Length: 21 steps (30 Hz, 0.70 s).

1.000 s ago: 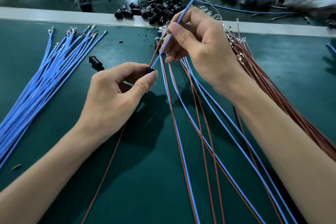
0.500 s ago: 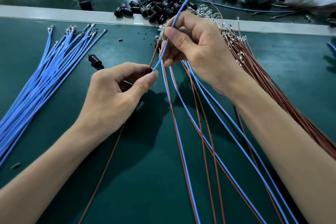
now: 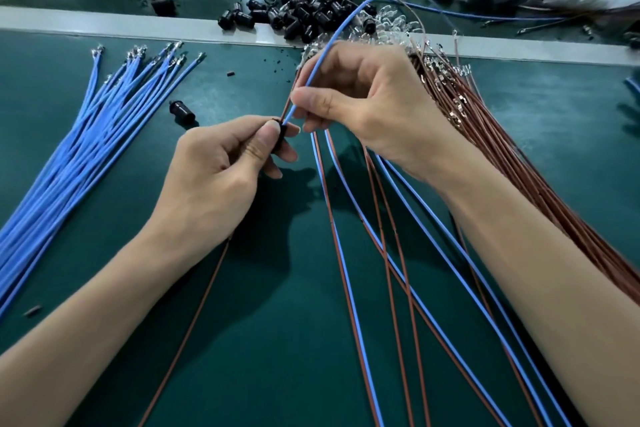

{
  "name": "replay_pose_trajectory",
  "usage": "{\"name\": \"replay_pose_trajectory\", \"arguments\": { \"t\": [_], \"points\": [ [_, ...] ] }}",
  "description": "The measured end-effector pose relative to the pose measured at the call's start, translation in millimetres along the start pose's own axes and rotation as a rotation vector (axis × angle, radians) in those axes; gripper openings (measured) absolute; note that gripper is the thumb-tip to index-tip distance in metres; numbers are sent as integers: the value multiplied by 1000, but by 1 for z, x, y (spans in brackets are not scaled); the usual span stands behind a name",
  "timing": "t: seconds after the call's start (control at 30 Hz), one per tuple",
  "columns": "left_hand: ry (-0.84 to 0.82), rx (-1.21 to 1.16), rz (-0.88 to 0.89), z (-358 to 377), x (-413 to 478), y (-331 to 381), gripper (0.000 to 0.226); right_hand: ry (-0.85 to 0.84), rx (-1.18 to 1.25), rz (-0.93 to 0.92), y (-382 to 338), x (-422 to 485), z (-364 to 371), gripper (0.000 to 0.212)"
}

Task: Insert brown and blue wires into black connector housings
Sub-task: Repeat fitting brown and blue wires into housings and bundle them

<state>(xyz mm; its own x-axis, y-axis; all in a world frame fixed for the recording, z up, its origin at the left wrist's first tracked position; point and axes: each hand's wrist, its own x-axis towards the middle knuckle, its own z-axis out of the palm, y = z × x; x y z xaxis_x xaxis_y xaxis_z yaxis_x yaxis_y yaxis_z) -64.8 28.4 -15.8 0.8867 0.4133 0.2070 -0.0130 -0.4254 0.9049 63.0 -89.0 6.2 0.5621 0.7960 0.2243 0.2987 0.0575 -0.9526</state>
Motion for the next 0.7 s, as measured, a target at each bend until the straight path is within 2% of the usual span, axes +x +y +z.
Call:
{"name": "replay_pose_trajectory", "arguments": {
  "t": [0.13,0.3,0.47,0.7],
  "points": [
    [0,-3,-2,0,1,0,22,70,9,-9,1,1,-1,10],
    [2,-9,-3,0,0,1,22,-10,-6,15,2,0,2,9],
    [2,-38,-5,0,1,0,19,58,46,21,3,1,2,10],
    [-5,-23,17,-1,2,-2,22,-36,-44,51,7,0,6,4]
  ]
}}
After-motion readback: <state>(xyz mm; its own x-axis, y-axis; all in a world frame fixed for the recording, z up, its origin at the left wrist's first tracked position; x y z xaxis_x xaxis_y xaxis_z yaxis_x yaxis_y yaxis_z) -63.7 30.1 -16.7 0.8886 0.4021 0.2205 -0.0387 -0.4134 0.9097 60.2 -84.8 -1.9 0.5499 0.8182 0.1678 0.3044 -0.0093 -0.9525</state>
